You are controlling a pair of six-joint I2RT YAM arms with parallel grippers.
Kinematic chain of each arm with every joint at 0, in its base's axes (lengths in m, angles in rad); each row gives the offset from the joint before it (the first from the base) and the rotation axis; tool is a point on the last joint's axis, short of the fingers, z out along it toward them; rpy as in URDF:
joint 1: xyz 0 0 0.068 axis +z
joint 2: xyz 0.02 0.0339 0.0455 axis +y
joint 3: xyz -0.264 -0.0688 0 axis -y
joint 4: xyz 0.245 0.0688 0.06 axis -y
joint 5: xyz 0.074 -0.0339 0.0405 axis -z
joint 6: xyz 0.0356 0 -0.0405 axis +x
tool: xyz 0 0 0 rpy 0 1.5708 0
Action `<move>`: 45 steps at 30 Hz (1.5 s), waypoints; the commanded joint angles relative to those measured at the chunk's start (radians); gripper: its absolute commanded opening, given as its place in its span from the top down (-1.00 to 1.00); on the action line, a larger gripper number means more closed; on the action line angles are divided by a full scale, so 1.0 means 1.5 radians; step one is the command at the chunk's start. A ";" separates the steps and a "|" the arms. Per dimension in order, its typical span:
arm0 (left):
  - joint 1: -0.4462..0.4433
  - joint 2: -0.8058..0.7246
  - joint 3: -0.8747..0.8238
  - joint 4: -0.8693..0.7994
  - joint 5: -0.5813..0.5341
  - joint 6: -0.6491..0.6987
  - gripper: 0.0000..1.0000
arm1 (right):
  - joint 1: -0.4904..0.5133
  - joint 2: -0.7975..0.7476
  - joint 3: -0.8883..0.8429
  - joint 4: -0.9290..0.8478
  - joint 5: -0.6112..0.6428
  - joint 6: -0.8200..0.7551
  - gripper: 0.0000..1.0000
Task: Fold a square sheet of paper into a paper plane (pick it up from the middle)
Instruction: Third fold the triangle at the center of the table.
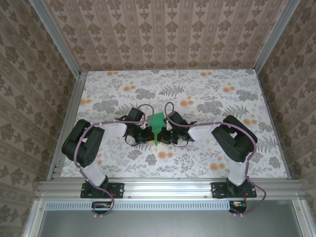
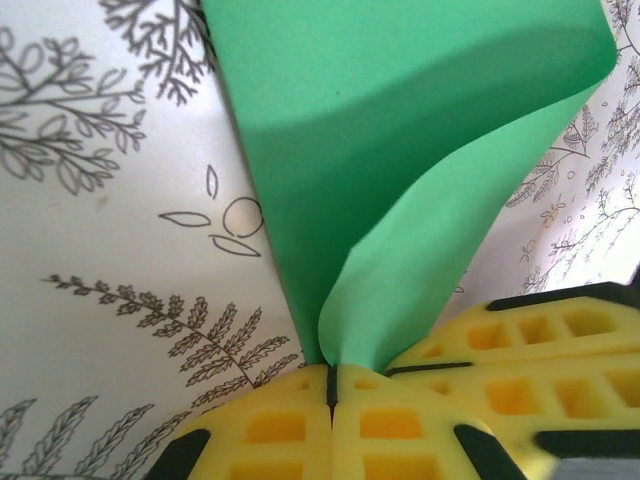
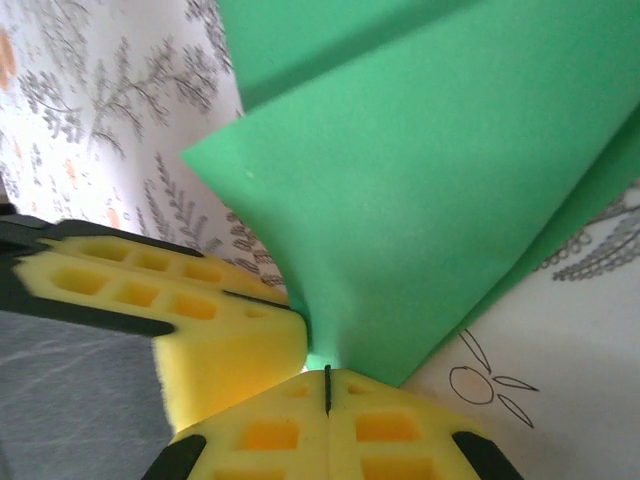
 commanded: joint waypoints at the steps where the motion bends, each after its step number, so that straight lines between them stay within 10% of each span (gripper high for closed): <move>1: 0.005 0.017 -0.013 -0.036 -0.040 0.010 1.00 | -0.014 -0.038 0.003 -0.021 0.015 -0.018 0.86; 21: 0.006 -0.027 0.006 -0.062 -0.046 0.019 1.00 | -0.020 0.041 0.028 -0.079 0.043 -0.014 0.87; 30: -0.007 -0.116 -0.012 -0.026 -0.042 -0.005 0.69 | -0.019 0.038 0.024 -0.089 0.059 0.019 0.88; 45: -0.040 -0.039 -0.020 0.032 0.006 -0.027 0.96 | -0.019 0.032 0.029 -0.086 0.050 0.039 0.87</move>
